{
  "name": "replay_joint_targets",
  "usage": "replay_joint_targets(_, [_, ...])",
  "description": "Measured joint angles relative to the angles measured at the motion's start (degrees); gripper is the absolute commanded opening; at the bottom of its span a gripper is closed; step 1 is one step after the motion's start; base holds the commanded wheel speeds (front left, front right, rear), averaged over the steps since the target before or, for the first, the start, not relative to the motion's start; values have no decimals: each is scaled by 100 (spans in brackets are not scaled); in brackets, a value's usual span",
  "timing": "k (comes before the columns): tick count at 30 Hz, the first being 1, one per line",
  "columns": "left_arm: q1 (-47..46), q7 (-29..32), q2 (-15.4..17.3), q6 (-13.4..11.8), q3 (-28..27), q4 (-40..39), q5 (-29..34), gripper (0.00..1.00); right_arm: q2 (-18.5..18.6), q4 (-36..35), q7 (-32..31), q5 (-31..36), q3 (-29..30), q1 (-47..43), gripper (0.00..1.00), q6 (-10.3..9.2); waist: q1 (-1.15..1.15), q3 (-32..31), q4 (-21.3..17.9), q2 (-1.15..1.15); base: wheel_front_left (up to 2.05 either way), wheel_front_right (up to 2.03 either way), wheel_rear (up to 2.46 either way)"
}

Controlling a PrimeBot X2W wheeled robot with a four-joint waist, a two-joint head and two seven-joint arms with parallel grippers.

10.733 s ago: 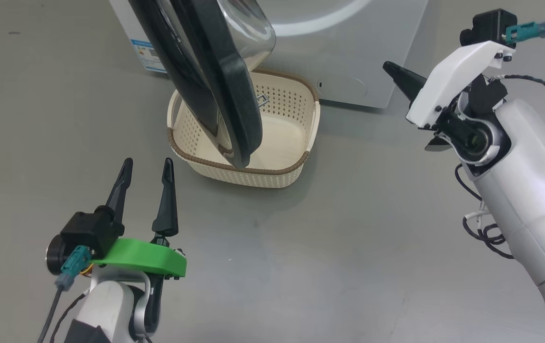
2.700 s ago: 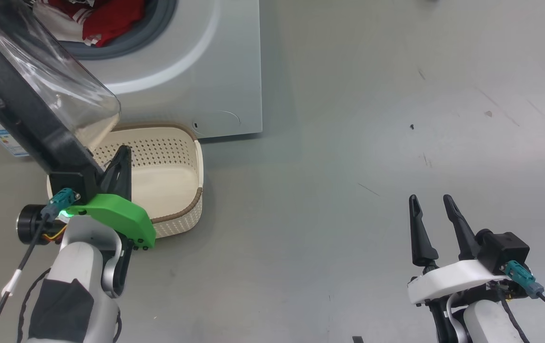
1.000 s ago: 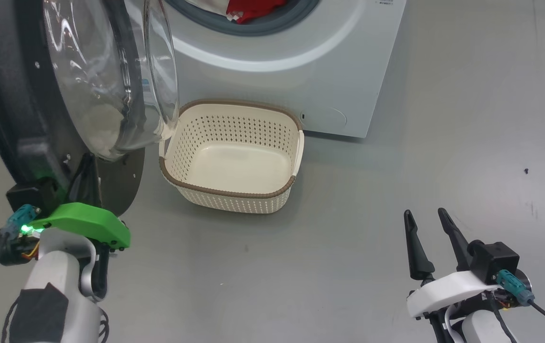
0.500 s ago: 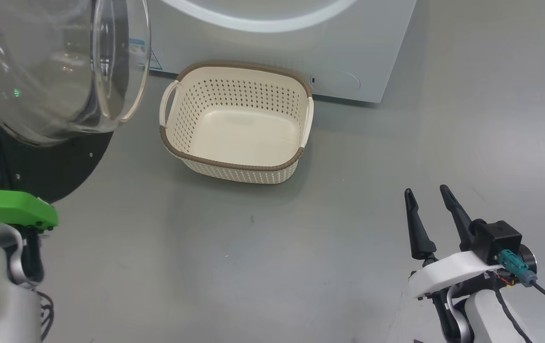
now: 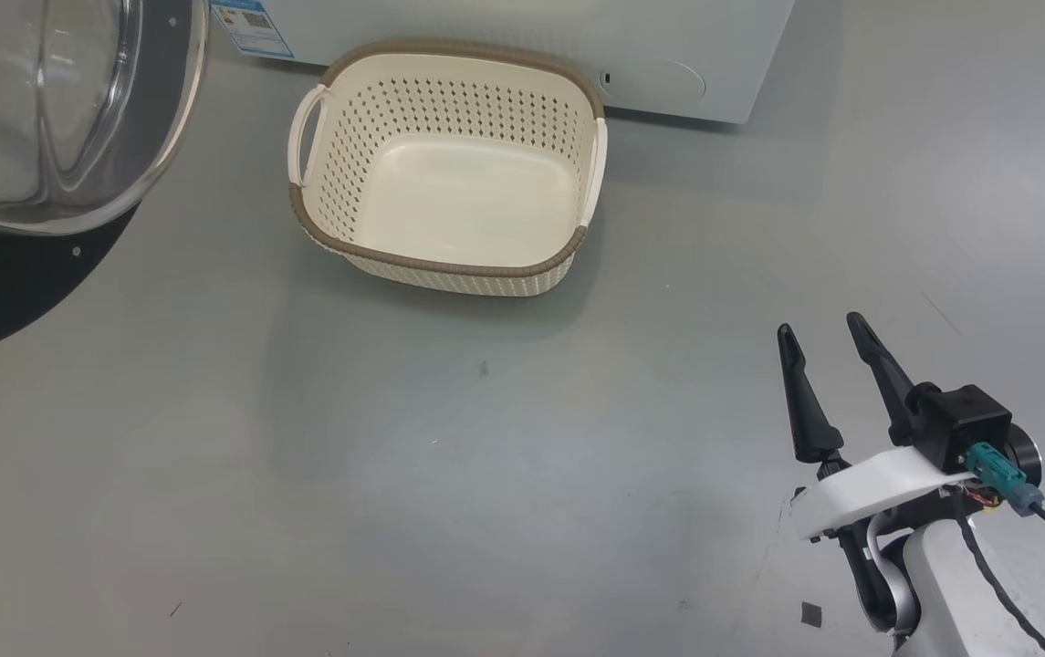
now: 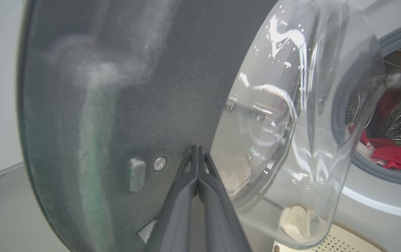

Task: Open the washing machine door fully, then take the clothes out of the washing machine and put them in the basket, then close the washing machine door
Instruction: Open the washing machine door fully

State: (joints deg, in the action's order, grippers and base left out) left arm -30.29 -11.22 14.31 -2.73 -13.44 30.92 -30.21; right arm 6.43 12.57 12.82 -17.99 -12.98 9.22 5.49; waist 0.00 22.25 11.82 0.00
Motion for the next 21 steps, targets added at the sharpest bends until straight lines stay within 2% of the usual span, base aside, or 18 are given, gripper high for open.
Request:
replay_joint_targets(10, [-208, 41, 495, 7, -290, 220, -69, 0, 94, -121, -121, 62, -5, 217, 100, -1, 0, 411, -69, 0, 0, 0, 0])
replay_joint_targets(21, [-485, 37, 647, 126, -320, 480, -124, 0, 116, -158, -125, 100, -7, 315, 100, -7, 0, 744, -120, 0, 0, 0, 0])
